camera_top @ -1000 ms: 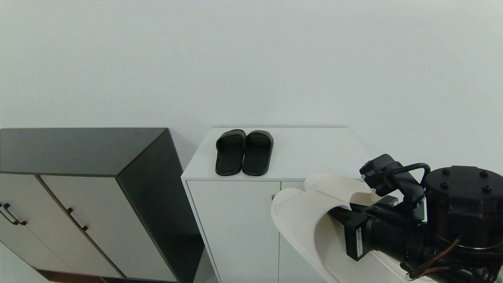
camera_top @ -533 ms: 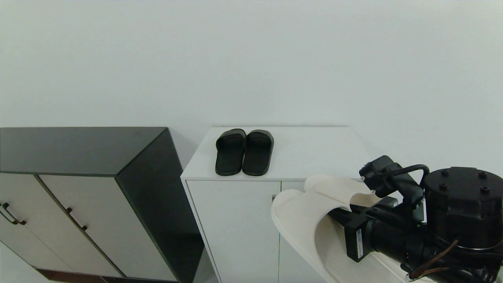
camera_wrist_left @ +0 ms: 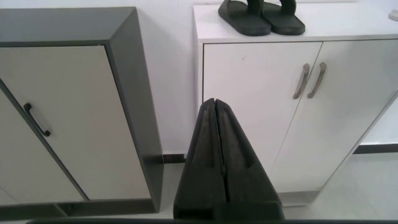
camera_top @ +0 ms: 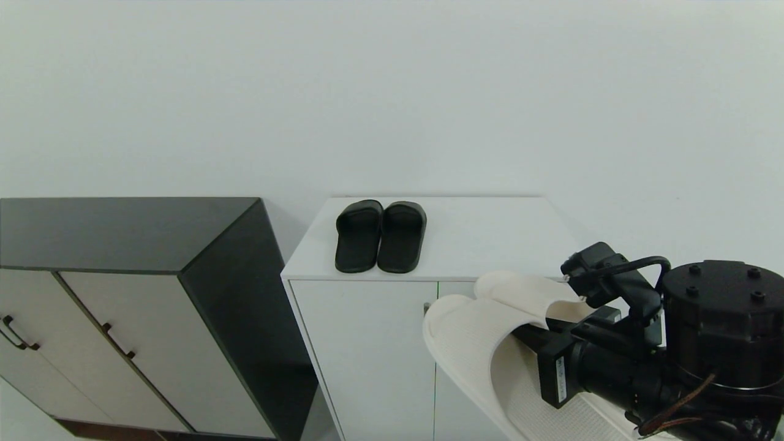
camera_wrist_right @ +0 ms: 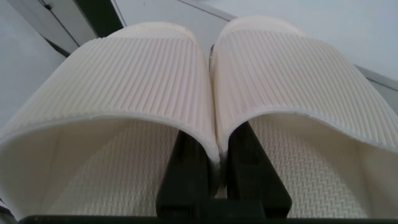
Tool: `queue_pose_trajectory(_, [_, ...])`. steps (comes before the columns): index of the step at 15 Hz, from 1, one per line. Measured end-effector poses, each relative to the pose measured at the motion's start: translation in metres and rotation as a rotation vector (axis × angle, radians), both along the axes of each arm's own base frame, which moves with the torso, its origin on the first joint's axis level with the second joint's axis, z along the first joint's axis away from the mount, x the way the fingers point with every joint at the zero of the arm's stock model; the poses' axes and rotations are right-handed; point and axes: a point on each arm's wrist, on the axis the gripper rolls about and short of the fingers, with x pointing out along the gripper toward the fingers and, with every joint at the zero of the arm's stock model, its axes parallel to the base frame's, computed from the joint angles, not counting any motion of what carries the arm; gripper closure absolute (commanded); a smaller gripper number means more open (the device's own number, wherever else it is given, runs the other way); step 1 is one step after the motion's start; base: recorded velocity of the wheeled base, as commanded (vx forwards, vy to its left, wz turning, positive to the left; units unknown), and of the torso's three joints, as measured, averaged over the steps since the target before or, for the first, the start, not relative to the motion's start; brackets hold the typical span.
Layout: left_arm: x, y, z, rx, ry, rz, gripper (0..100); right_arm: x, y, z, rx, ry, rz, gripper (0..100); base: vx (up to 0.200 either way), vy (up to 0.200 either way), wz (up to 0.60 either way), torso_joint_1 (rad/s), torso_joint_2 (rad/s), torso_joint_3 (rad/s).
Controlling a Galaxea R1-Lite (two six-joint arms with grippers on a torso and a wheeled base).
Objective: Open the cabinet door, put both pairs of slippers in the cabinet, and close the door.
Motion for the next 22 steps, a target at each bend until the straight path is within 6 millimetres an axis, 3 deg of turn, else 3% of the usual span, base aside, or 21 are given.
queue_pose_trajectory(9, [0.000,0.000,0.000,0.000,0.000,0.001,100,-0.002,-0.003,-0.008,-0.025,0.019,-0.003,100,0.000,0.000,0.00,-0.207,0.50,0.282])
queue_pose_trajectory(10, [0.000,0.000,0.000,0.000,0.000,0.001,0,-0.001,-0.003,-0.009,-0.027,0.021,-0.004,100,0.000,0.000,0.00,-0.217,0.53,0.315])
queue_pose_trajectory(22, [0.000,0.000,0.000,0.001,0.000,0.001,0,-0.002,-0.005,-0.013,-0.039,0.030,-0.013,100,0.000,0.000,0.00,-0.174,0.50,0.317])
